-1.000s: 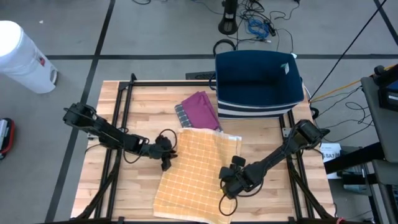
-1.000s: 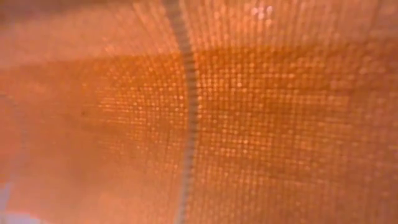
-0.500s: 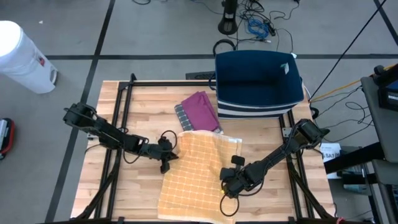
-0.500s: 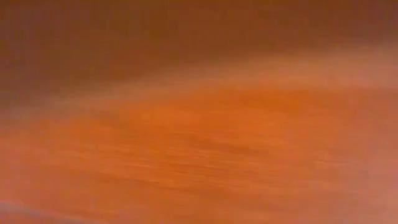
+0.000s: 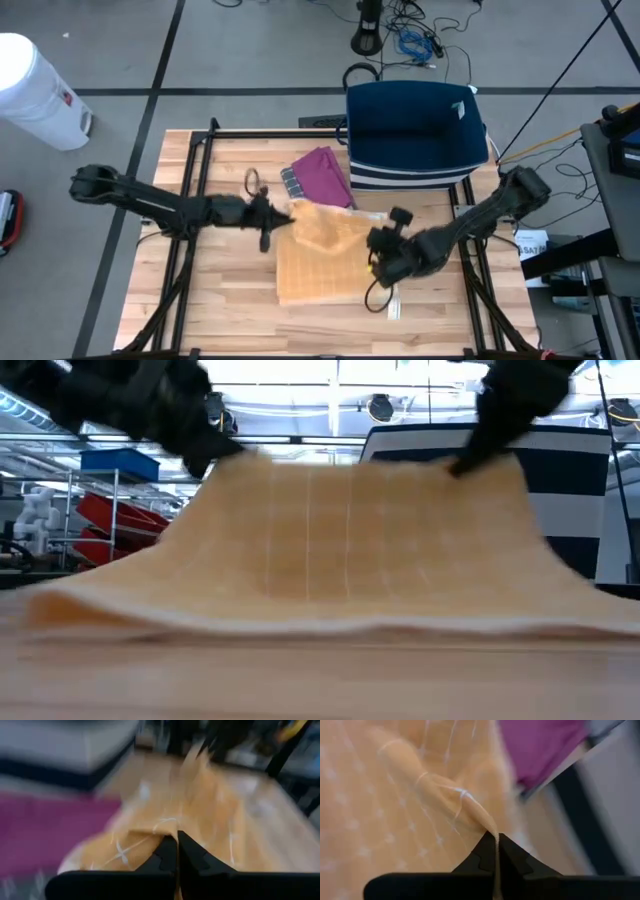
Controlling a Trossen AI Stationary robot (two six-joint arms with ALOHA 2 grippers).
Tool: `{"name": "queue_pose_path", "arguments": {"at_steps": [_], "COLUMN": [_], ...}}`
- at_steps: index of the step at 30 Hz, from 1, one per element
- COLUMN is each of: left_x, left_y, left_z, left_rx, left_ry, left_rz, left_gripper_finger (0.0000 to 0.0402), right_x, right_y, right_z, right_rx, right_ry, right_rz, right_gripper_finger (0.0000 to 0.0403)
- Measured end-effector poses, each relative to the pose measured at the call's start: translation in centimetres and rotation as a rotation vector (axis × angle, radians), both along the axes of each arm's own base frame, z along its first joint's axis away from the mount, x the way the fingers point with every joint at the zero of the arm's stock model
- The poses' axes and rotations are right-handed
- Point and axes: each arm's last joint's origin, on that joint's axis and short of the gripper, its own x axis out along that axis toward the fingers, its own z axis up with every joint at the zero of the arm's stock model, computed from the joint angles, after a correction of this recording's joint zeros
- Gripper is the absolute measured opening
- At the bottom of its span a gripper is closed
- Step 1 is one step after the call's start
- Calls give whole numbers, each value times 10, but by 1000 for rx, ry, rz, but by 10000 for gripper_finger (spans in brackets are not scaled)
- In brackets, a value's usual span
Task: Fold towel
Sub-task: Fold the orange checkered towel
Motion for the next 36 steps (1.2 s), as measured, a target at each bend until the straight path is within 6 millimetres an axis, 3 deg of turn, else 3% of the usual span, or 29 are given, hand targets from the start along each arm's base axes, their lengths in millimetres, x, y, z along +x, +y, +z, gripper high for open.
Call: {"name": "queue_pose_path", "arguments": {"at_steps": [4, 7, 10, 13, 17, 20, 30, 36], "left_x": [2, 0, -8, -17, -27, -27, -17, -10], "left_y": [14, 12, 1, -15, -38, -52, -94, -115], "left_z": [52, 94, 126, 139, 120, 88, 4, -29], "left_rx": [89, 203, 298, 353, 370, 333, 182, 142], "left_ry": [-140, -199, -223, -179, -9, 128, 233, 319], "left_rz": [-28, -56, -129, -215, -371, -439, -521, -553], "left_gripper_finger": [1, 0, 0, 0, 0, 0, 0, 0], "right_x": [-3, -6, -12, -19, -27, -31, -32, -20], "right_y": [-20, -25, -18, -2, 20, 39, 89, 117], "right_z": [36, 70, 97, 107, 92, 64, -6, -45], "right_rx": [-121, -225, -313, -332, -91, 69, 247, 380], "right_ry": [-103, -189, -250, -277, -221, -140, -109, -77], "right_rz": [17, 46, 103, 188, 290, 326, 292, 337], "right_gripper_finger": [0, 0, 0, 0, 0, 0, 2, 68]}}
